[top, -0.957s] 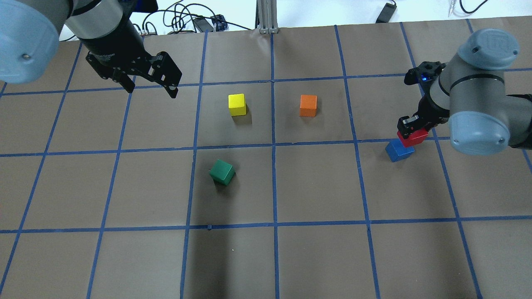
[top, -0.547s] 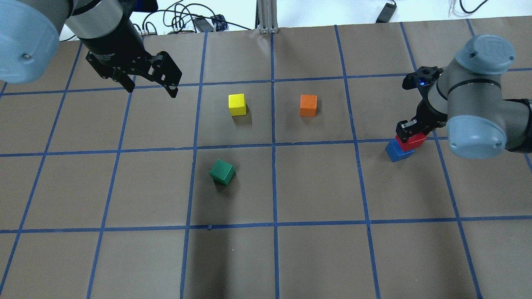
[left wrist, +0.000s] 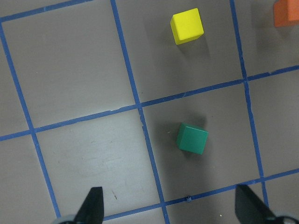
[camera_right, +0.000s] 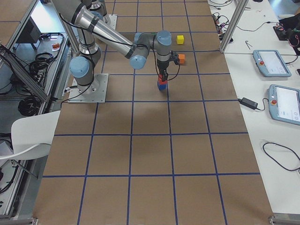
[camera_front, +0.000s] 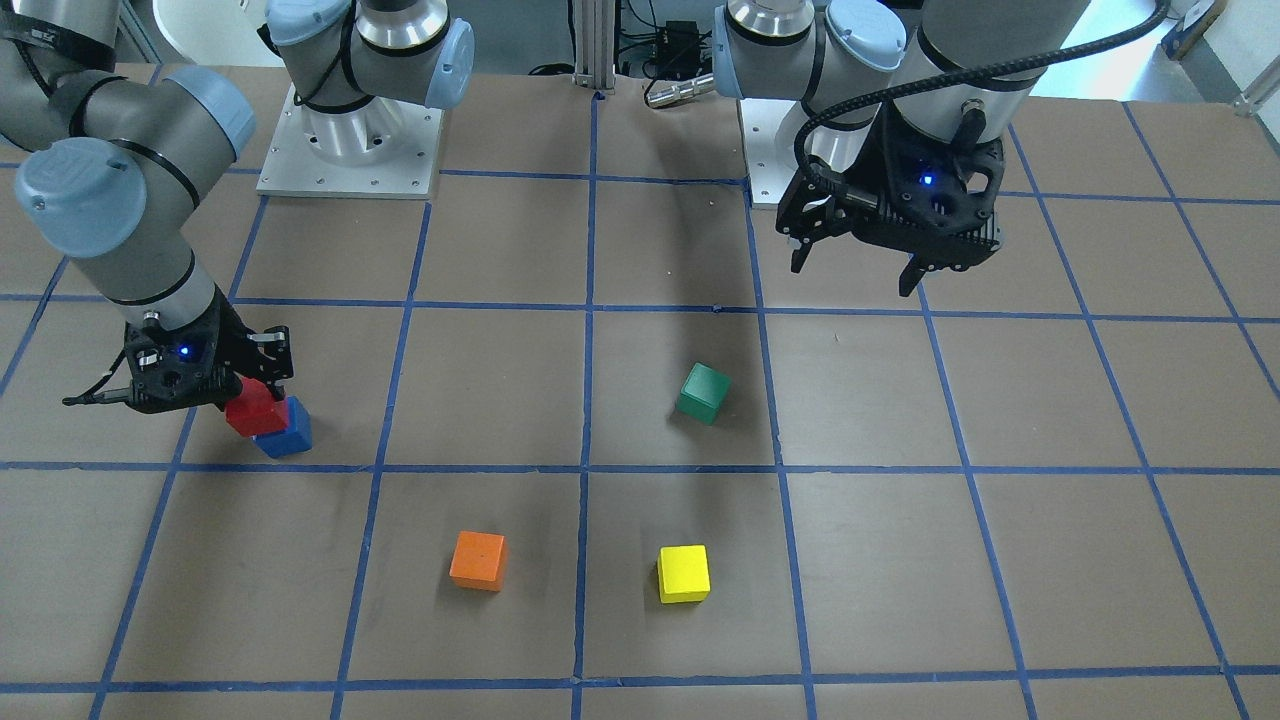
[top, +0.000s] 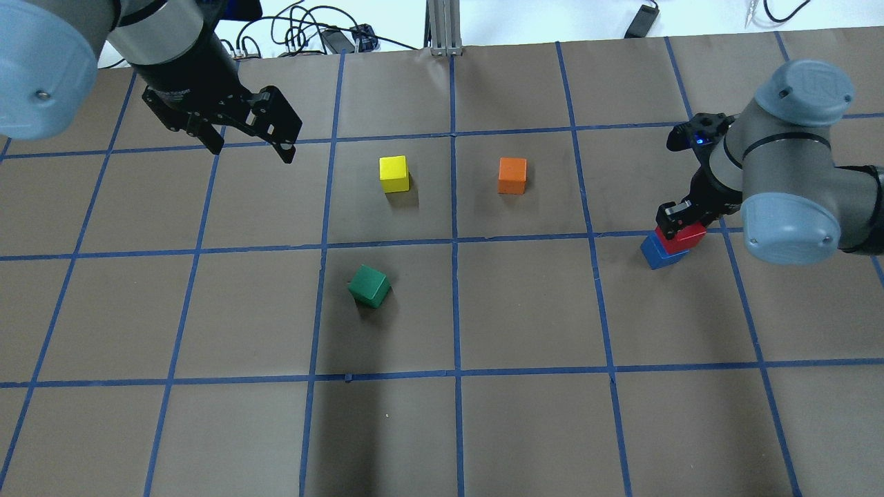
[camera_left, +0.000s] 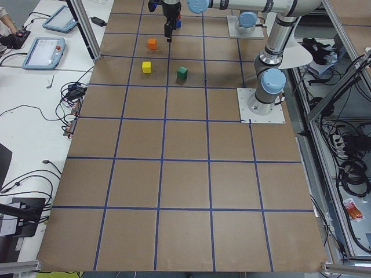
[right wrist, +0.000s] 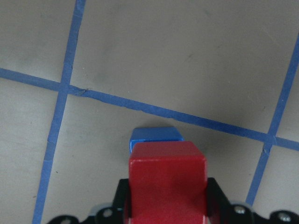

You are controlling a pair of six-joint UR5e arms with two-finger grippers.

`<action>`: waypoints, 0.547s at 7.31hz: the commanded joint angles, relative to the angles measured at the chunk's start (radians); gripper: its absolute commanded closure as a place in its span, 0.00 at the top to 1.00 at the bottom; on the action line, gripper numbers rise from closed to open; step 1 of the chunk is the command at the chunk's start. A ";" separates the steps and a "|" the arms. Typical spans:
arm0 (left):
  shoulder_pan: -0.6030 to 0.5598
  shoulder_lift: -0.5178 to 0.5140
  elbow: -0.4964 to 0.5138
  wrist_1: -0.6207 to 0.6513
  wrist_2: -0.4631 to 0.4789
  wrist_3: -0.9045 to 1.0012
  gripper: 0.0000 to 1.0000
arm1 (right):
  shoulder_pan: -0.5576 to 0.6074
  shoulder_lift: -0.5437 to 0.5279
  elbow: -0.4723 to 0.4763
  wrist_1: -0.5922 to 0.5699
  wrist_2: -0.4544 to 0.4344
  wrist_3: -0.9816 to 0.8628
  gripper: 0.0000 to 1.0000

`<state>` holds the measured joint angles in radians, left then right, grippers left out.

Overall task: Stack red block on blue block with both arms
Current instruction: 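Lower the red cube onto the blue cube and open the right gripper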

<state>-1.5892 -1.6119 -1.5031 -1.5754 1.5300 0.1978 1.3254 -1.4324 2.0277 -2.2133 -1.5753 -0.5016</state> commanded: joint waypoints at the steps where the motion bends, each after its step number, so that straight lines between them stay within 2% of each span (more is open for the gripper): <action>1: 0.002 0.000 0.001 0.006 0.001 0.002 1.00 | 0.000 0.001 0.000 -0.008 0.003 0.001 0.00; 4: 0.002 0.003 -0.003 0.003 0.001 0.000 1.00 | 0.000 0.009 0.000 -0.008 0.004 0.003 0.00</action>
<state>-1.5868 -1.6071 -1.5030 -1.5690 1.5308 0.1980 1.3254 -1.4252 2.0275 -2.2210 -1.5716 -0.5001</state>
